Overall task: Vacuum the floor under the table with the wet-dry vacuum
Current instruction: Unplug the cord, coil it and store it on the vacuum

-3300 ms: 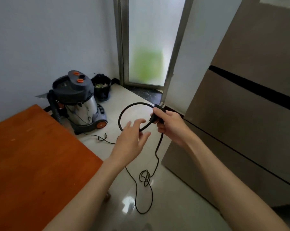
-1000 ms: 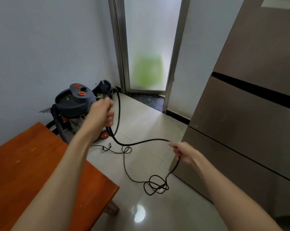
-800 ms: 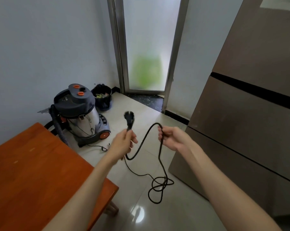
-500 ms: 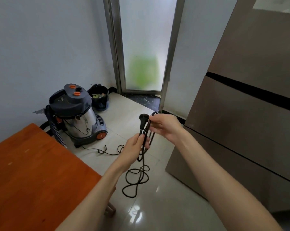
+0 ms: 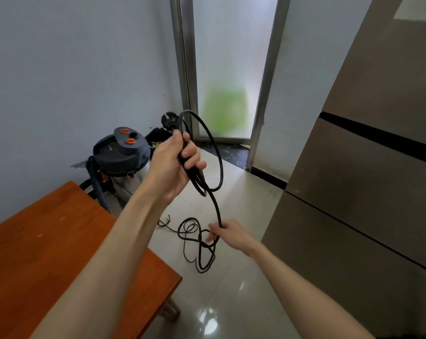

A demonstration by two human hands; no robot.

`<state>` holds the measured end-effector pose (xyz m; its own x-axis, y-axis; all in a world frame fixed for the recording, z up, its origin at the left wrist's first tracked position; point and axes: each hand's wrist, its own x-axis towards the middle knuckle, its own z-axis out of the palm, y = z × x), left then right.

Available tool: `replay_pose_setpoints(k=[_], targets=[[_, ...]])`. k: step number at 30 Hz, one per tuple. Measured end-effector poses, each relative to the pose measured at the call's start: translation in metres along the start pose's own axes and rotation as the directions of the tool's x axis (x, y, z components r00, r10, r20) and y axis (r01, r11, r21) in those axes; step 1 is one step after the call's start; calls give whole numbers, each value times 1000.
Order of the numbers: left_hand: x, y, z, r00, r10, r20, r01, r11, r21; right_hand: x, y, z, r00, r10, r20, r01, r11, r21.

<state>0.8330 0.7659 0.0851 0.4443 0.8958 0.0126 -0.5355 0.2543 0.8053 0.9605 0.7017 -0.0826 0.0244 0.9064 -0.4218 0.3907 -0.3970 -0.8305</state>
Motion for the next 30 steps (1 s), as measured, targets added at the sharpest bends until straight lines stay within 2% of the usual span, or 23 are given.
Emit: replay_pose_setpoints(k=[2, 6, 9, 13, 15, 17, 20, 22, 24, 25, 26, 27, 30], targets=[[2, 13, -9, 999, 37, -25, -38, 998, -48, 4, 9, -8, 991, 51, -120, -46, 998, 43], [4, 30, -45, 994, 54, -95, -67, 987, -142, 4, 49, -40, 939, 159, -304, -186, 981, -62], [2, 34, -63, 981, 74, -178, -103, 982, -160, -4, 72, -58, 869, 267, -417, -282, 959, 26], [3, 36, -72, 964, 106, -245, -137, 984, -114, -20, 86, -72, 817, 414, -402, -433, 900, 46], [3, 33, -72, 957, 112, -269, -122, 992, -22, -21, 89, -77, 804, 428, -414, -446, 893, 57], [2, 22, -67, 949, 105, -296, -60, 986, 157, -19, 85, -80, 781, 427, -456, -413, 901, 136], [-2, -7, -58, 958, 54, -282, 74, 903, 422, -15, 64, -81, 769, 447, -457, -326, 890, 320], [-5, -31, -55, 968, -2, -252, 147, 816, 559, -13, 43, -80, 828, 402, -391, -184, 853, 488], [-9, -55, -58, 967, -71, -245, 215, 744, 633, -14, 16, -79, 902, 309, -301, -7, 708, 706], [-11, -66, -61, 963, -105, -249, 246, 720, 649, -16, 3, -77, 930, 237, -282, 67, 644, 762], [-13, -77, -63, 956, -136, -258, 276, 711, 646, -20, -11, -75, 945, 155, -287, 128, 633, 764], [-15, -86, -64, 948, -165, -271, 303, 724, 620, -24, -21, -72, 951, 75, -300, 174, 672, 720], [-19, -101, -60, 921, -239, -307, 365, 807, 464, -38, -39, -59, 951, -156, -266, 246, 905, 347]])
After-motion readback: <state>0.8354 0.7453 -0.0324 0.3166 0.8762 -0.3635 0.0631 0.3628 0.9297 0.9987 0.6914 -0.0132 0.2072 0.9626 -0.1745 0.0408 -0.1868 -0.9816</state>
